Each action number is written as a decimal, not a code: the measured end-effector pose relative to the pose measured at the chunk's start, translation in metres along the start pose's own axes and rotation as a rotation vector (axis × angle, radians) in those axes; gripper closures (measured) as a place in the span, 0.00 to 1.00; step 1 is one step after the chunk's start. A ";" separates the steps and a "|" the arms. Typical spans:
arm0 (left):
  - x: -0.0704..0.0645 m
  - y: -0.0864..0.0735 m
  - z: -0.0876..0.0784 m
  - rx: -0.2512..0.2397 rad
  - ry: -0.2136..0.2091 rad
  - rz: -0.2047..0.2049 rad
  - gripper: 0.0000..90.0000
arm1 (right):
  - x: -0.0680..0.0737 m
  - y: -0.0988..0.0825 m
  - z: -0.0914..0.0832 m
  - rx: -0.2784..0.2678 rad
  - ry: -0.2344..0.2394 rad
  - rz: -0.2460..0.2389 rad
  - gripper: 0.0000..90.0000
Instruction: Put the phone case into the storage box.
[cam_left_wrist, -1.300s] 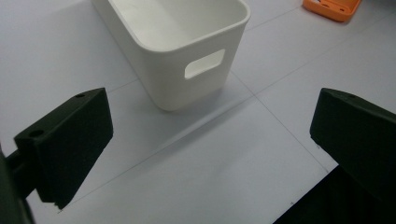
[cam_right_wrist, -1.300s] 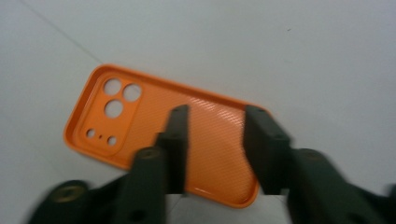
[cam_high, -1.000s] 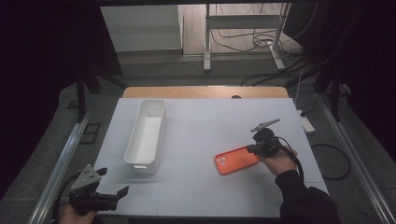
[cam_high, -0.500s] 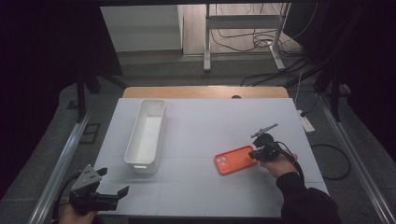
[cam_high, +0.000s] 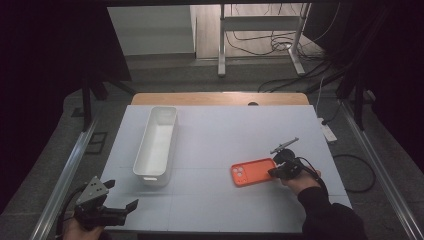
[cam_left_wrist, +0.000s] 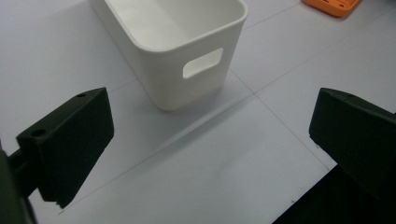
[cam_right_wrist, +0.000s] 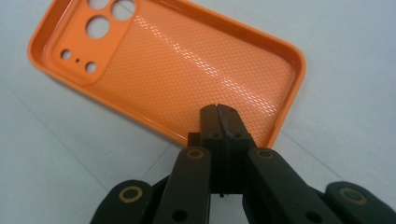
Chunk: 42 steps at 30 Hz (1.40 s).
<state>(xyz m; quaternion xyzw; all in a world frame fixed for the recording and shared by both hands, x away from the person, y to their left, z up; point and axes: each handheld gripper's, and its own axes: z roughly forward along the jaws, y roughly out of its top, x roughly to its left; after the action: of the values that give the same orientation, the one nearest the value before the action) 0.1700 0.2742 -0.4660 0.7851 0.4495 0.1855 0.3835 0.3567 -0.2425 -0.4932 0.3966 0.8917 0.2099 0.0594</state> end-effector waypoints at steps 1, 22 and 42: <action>0.000 0.000 0.000 0.000 0.000 0.000 0.01 | 0.000 -0.001 0.000 0.002 0.004 0.002 0.99; 0.000 0.000 0.000 0.003 0.001 0.005 0.01 | 0.028 -0.017 -0.006 0.045 0.094 -0.056 0.99; -0.001 0.000 0.001 0.007 0.002 0.008 0.01 | 0.053 -0.012 0.000 0.067 0.152 -0.140 0.99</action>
<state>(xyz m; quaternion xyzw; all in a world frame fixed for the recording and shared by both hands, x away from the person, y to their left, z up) 0.1703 0.2734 -0.4660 0.7880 0.4474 0.1860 0.3798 0.3123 -0.2108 -0.4948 0.3181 0.9257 0.2046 -0.0073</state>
